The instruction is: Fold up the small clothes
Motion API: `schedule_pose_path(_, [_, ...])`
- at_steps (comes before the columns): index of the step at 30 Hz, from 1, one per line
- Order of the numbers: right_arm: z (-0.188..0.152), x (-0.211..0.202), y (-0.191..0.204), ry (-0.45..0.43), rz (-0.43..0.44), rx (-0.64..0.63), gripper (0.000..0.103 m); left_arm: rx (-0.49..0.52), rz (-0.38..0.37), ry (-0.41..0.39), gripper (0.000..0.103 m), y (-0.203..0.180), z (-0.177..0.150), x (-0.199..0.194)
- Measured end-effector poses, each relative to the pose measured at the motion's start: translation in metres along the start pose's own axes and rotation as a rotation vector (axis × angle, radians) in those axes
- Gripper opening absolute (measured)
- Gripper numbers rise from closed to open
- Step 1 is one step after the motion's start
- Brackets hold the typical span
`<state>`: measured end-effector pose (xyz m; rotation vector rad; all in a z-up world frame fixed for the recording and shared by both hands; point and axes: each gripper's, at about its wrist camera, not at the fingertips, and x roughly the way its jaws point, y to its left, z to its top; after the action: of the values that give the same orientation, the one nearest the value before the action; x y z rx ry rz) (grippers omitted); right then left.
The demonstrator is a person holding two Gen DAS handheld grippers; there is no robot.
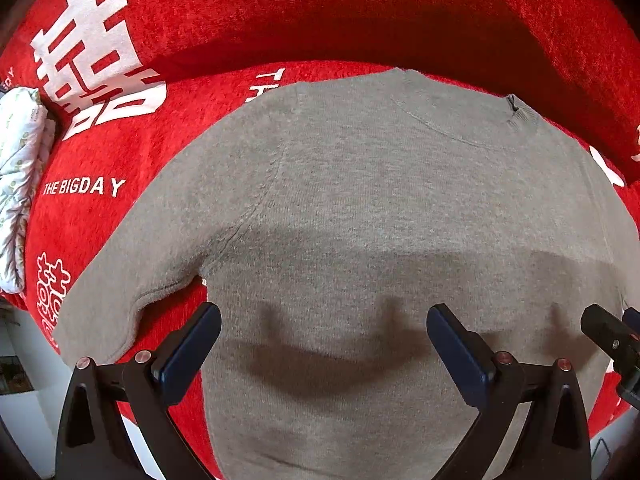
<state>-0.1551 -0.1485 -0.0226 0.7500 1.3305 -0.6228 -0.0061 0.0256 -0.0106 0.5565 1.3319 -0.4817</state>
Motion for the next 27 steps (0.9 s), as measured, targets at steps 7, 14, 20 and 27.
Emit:
schedule_pose_path(7, [0.0013,-0.0002,-0.0009,0.001,-0.001,-0.006,0.103,0.003,-0.001,0.004,0.103,-0.0005,0.0037,0.0007])
schedule_pose_path(14, [0.0019,-0.0011,0.0003,0.003,-0.002,-0.007,0.103,0.01,-0.005,0.005,0.103,-0.001,0.0059,0.0021])
schedule_pose_path(20, [0.0025,-0.0019,0.0012,0.004,-0.005,-0.008,0.103,0.01,-0.005,0.007,0.103,-0.002,0.0072,0.0033])
schedule_pose_path(27, [0.0019,-0.002,0.001,0.004,-0.005,-0.009,0.103,0.011,-0.005,0.008,0.103,-0.0018,0.0071,0.0046])
